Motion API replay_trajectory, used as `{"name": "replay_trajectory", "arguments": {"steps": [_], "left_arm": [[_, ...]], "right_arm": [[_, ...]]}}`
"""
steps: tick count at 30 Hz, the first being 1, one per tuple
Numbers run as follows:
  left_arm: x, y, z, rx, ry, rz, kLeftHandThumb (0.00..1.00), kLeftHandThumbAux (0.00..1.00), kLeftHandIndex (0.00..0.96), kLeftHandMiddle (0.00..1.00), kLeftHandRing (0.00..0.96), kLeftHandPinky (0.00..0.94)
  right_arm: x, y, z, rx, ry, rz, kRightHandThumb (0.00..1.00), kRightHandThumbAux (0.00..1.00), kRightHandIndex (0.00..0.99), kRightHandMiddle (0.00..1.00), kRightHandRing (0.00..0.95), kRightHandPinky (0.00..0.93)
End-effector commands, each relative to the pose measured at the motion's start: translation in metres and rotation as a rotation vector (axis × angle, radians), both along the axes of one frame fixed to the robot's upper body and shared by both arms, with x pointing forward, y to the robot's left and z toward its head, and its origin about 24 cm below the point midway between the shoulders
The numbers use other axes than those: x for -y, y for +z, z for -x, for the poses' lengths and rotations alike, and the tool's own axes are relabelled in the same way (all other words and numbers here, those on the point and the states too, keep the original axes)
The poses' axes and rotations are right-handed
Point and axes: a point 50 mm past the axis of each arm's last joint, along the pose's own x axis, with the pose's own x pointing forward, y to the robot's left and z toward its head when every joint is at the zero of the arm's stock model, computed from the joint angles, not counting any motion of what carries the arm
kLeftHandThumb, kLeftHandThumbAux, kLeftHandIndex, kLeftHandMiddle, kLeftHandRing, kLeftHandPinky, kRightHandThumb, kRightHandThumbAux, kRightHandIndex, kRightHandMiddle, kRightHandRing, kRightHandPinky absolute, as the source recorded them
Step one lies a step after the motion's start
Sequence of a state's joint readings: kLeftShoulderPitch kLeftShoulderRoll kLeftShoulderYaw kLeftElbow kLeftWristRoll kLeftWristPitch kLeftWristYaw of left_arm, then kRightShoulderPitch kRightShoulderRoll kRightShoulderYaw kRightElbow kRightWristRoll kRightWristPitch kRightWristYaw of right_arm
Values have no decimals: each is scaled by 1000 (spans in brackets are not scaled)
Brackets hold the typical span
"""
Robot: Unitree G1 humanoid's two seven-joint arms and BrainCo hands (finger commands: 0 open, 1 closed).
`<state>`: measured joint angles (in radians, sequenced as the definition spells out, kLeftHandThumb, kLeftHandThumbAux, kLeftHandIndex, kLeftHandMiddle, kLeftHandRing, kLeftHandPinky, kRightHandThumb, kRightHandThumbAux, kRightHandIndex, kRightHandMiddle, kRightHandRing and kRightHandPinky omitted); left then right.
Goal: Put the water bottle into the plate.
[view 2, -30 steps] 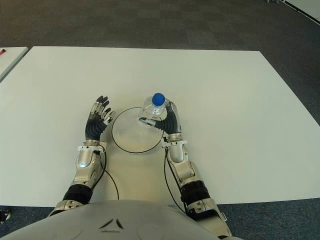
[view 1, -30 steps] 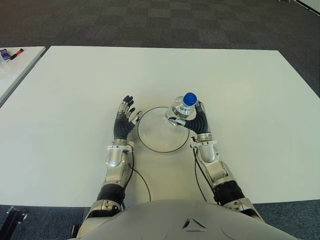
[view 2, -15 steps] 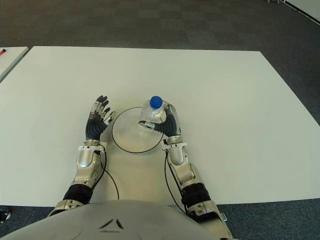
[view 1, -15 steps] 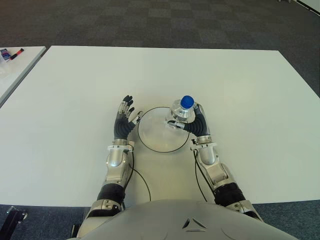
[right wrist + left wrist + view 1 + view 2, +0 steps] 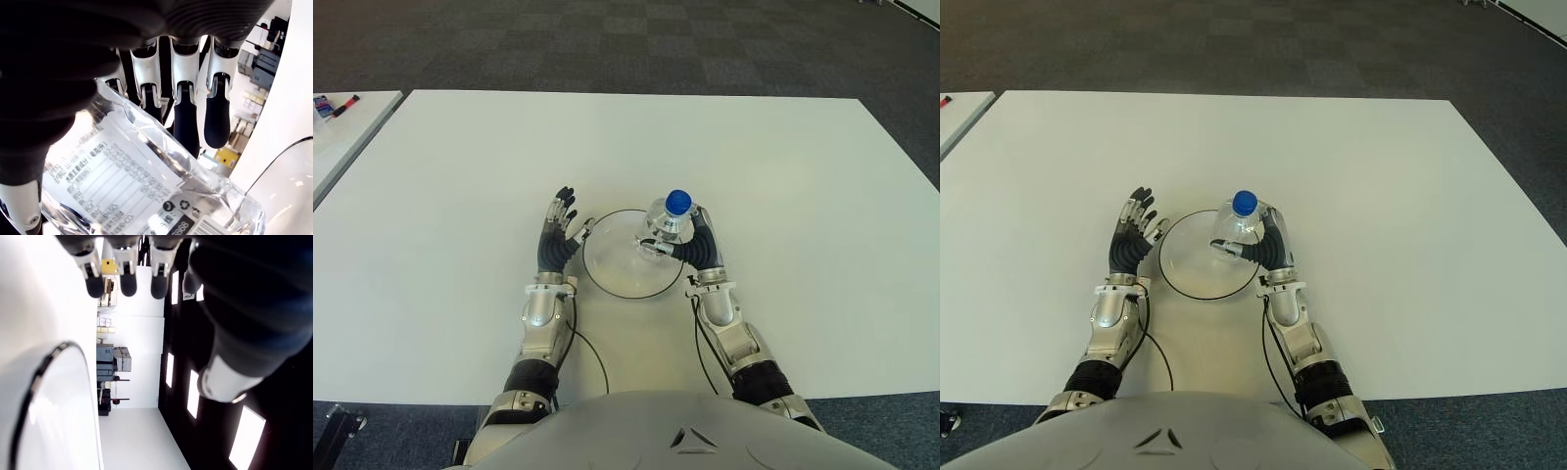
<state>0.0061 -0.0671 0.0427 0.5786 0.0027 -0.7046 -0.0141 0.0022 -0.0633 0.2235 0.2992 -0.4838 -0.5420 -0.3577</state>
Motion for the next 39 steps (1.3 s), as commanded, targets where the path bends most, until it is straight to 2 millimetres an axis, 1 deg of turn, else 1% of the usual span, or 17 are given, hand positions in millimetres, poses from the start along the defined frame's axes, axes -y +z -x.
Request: {"name": "replay_trajectory", "arguments": {"steps": [1, 11, 19, 25, 39], "left_arm": [[8, 2, -1, 9, -1, 2, 290, 781, 67, 91, 81, 106], [12, 4, 0, 10, 2, -6, 303, 807, 77, 103, 89, 123], [14, 7, 1, 29, -2, -5, 306, 816, 76, 107, 99, 135], [16, 8, 2, 31, -5, 3, 309, 826, 75, 107, 99, 127], [19, 10, 3, 34, -5, -10, 282, 809, 67, 97, 87, 116]], "right_arm": [[-2, -3, 2, -12, 8, -11, 840, 677, 396, 517, 592, 622], [0, -9, 6, -49, 15, 2, 839, 679, 386, 541, 616, 651], [4, -17, 6, -73, 1, 27, 839, 679, 386, 551, 625, 657], [8, -22, 5, -101, -9, 40, 840, 679, 385, 556, 635, 668], [15, -30, 4, -186, -33, 38, 841, 678, 387, 567, 641, 650]]}}
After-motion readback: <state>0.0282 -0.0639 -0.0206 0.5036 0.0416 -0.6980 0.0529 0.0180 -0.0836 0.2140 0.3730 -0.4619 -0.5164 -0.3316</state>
